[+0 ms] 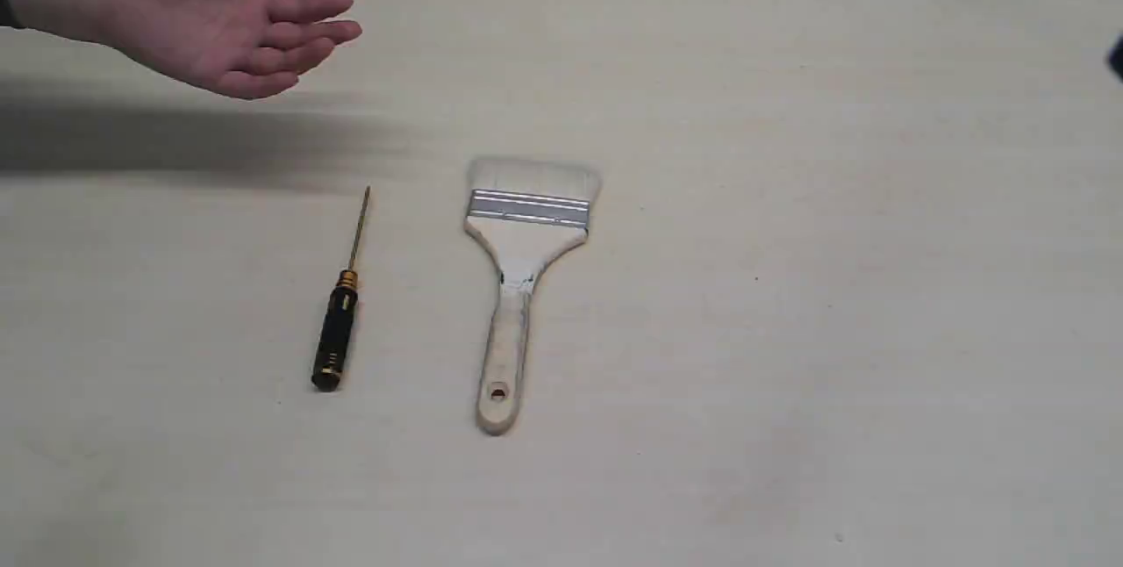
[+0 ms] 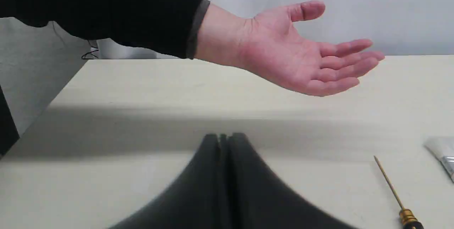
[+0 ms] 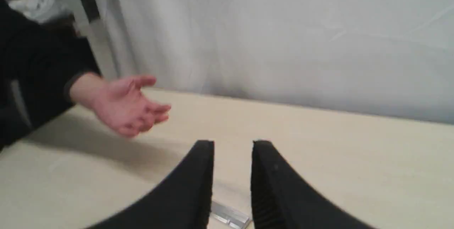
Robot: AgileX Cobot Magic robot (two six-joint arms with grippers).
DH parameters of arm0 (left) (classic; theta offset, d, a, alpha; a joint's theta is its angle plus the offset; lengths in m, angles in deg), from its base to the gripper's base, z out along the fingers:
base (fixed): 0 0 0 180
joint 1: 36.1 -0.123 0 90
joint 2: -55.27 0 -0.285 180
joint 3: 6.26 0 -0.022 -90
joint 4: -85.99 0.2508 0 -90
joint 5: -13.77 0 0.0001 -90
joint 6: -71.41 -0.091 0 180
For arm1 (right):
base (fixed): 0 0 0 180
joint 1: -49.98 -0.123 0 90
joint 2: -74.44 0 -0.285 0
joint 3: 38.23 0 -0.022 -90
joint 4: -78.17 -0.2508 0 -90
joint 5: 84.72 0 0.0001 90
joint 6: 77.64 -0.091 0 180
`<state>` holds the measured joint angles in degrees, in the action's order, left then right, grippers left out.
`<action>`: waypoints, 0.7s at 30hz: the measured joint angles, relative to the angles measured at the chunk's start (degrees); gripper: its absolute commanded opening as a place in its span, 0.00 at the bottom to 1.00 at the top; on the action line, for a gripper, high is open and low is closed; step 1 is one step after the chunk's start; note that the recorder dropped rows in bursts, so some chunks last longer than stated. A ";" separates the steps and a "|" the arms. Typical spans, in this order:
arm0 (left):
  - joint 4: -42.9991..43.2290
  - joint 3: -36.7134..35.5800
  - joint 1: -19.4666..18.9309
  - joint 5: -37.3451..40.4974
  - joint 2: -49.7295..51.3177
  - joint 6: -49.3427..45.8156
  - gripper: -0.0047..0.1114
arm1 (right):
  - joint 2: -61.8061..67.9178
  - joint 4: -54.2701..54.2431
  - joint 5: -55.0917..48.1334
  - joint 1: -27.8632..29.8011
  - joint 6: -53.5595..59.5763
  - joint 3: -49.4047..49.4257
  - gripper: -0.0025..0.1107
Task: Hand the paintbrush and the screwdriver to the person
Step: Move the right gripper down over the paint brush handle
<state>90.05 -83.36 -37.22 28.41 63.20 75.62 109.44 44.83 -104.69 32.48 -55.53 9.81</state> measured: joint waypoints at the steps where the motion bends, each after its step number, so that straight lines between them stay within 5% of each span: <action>1: 0.00 0.00 0.00 0.00 0.00 0.00 0.04 | 2.50 0.00 -1.67 -0.28 0.49 -1.39 0.25; 14: 0.00 0.00 0.00 0.00 0.00 0.00 0.04 | 30.73 5.53 -13.45 -9.32 1.38 -22.06 0.39; 21: 0.00 0.00 0.00 0.00 0.00 0.00 0.04 | 43.64 22.37 -17.57 -18.08 -13.38 -31.83 0.45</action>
<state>90.05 -83.36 -37.22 28.41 63.20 75.62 153.09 67.20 -122.26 14.40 -68.91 -22.03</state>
